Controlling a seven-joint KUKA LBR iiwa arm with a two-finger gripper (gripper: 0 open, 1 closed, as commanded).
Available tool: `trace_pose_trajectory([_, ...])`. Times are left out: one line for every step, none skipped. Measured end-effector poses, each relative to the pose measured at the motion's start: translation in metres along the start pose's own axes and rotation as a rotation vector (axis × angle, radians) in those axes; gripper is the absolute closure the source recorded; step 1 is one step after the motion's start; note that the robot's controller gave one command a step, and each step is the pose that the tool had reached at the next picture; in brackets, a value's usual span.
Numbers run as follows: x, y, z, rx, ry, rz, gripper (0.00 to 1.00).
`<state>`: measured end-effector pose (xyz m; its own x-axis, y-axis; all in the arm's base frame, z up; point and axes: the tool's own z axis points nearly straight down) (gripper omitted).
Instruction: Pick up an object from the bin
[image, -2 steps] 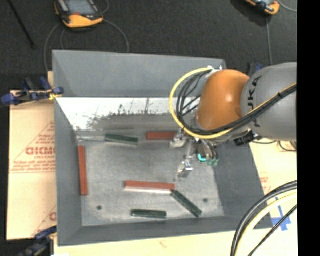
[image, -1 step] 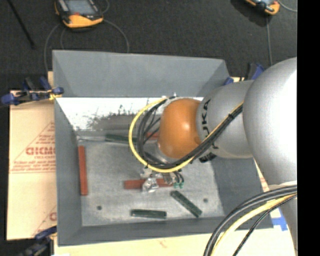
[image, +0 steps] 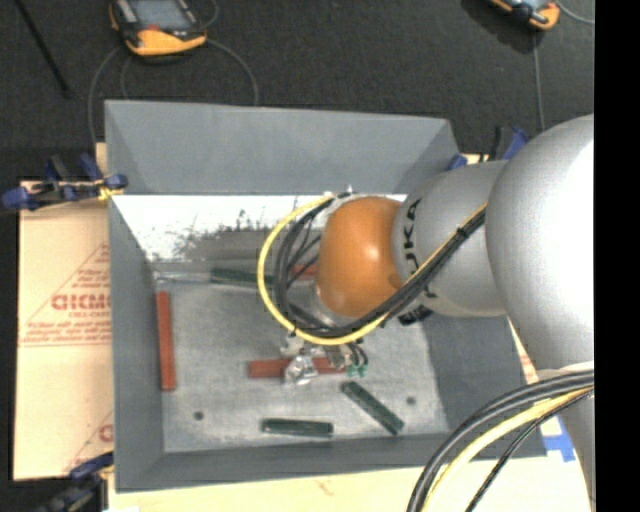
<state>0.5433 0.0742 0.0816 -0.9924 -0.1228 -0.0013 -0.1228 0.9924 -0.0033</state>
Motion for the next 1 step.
trace_pose_trajectory([0.0097,-0.0088,-0.1272,-0.002,-0.003,-0.019,1.0])
